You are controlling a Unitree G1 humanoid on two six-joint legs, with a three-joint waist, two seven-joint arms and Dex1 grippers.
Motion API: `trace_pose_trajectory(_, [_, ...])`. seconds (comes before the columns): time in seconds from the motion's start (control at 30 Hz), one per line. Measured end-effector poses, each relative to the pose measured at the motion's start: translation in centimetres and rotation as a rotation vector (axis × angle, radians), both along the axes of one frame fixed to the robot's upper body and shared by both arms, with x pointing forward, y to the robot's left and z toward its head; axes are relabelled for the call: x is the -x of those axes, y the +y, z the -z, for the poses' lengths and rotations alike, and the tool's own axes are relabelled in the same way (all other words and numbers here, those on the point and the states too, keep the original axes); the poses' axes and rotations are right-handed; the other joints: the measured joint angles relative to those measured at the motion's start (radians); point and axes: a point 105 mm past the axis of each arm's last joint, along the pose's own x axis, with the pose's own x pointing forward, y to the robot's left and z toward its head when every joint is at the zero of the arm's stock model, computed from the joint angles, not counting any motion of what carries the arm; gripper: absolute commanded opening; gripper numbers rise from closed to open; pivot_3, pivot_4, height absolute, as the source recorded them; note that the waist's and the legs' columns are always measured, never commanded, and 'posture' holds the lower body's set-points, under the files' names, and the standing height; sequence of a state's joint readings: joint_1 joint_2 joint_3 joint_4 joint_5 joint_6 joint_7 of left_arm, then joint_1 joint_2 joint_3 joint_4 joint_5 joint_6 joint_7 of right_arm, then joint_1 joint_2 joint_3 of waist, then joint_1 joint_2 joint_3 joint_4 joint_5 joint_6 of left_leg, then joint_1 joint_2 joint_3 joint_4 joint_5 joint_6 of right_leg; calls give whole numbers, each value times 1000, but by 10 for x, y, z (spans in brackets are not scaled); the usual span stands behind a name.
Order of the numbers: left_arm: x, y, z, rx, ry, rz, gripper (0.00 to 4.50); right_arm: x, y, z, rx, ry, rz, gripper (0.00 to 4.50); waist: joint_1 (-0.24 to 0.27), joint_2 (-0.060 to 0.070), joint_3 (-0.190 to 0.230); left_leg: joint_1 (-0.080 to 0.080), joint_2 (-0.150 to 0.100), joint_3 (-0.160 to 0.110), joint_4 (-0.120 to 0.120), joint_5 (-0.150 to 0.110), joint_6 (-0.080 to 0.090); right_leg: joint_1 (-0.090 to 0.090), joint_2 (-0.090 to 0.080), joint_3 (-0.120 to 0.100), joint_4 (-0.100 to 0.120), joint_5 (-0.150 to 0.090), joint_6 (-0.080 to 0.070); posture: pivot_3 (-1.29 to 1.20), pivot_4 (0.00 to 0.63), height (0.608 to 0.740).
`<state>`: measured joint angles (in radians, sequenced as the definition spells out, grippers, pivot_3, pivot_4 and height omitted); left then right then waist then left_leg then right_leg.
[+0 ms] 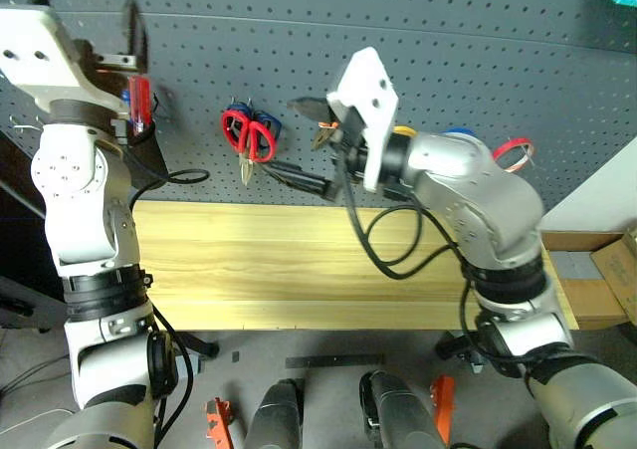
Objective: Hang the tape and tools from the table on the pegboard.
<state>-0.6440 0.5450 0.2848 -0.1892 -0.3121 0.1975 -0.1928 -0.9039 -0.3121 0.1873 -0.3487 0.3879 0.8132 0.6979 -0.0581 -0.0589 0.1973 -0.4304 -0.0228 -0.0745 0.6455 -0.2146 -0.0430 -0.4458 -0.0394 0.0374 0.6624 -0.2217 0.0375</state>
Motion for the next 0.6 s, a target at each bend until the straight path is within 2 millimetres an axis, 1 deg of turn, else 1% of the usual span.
trace_pose_trajectory(0.03, [1, -10, 13, -20, 58, 50, 4455, -1, -7, 4, 6, 13, 14, 4500, 0, 3, -6, 2, 0, 1, 0, -2, 3, 1, 0, 1, 1, 0, 0, -28, 86, 740])
trace_pose_trajectory(0.1, [-1, -22, 39, -7, 183, 119, 4455, -2, -21, 18, 41, 40, 43, 4500, -3, 5, -10, 10, 1, 3, -1, -2, 3, 7, 3, 1, 2, 0, 0, -24, 81, 740])
trace_pose_trajectory(0.2, [3, -26, 79, 1, 346, 144, 4455, -2, -39, 59, 110, 117, 99, 4500, -4, 5, -13, 27, 1, 5, -2, -2, 3, 26, 10, 2, -1, -1, 0, -21, 68, 740])
trace_pose_trajectory(0.27, [14, -29, 112, -7, 446, 144, 4455, 0, -50, 94, 128, 187, 157, 4500, -5, 9, -25, 37, 3, 6, -5, -3, 2, 36, 12, 3, -5, -4, 1, -19, 63, 740])
trace_pose_trajectory(0.3, [18, -31, 127, -3, 497, 144, 4455, 1, -53, 109, 141, 223, 182, 4500, -5, 11, -27, 39, 3, 7, -4, -3, 2, 38, 12, 4, -5, -4, 2, -20, 58, 740])
trace_pose_trajectory(0.33, [19, -31, 139, 6, 537, 130, 4455, 3, -54, 119, 143, 244, 196, 4500, -3, 13, -28, 39, 2, 7, -3, -3, 2, 38, 12, 4, -4, -5, 3, -21, 56, 740])
trace_pose_trajectory(0.37, [19, -29, 146, 10, 562, 104, 4455, 3, -54, 123, 134, 250, 209, 4500, -2, 13, -28, 39, 3, 7, 0, -3, 2, 39, 13, 4, -3, -4, 2, -21, 52, 740])
trace_pose_trajectory(0.43, [19, -18, 162, 14, 601, -9, 4455, -7, -56, 123, 52, 222, 294, 4500, -2, 12, -41, 41, 5, 7, 0, -2, 2, 40, 16, 6, -5, -1, 2, -21, 47, 740])
trace_pose_trajectory(0.47, [20, -13, 171, 20, 625, -47, 4455, -13, -60, 127, 17, 223, 353, 4500, -1, 12, -50, 44, 6, 8, 0, -3, 2, 42, 17, 6, -5, -1, 2, -19, 42, 740])
trace_pose_trajectory(0.53, [22, -5, 190, 34, 677, -106, 4455, -30, -78, 141, -53, 223, 510, 4500, 1, 12, -64, 48, 6, 9, -1, -3, 2, 45, 17, 7, -6, -2, 0, -13, 32, 740])
trace_pose_trajectory(0.6, [21, 2, 207, 65, 726, -144, 4455, -42, -101, 165, -73, 243, 656, 4500, 8, 13, -70, 51, 6, 8, -1, -3, 2, 51, 17, 6, -10, -4, -3, -9, 22, 740])
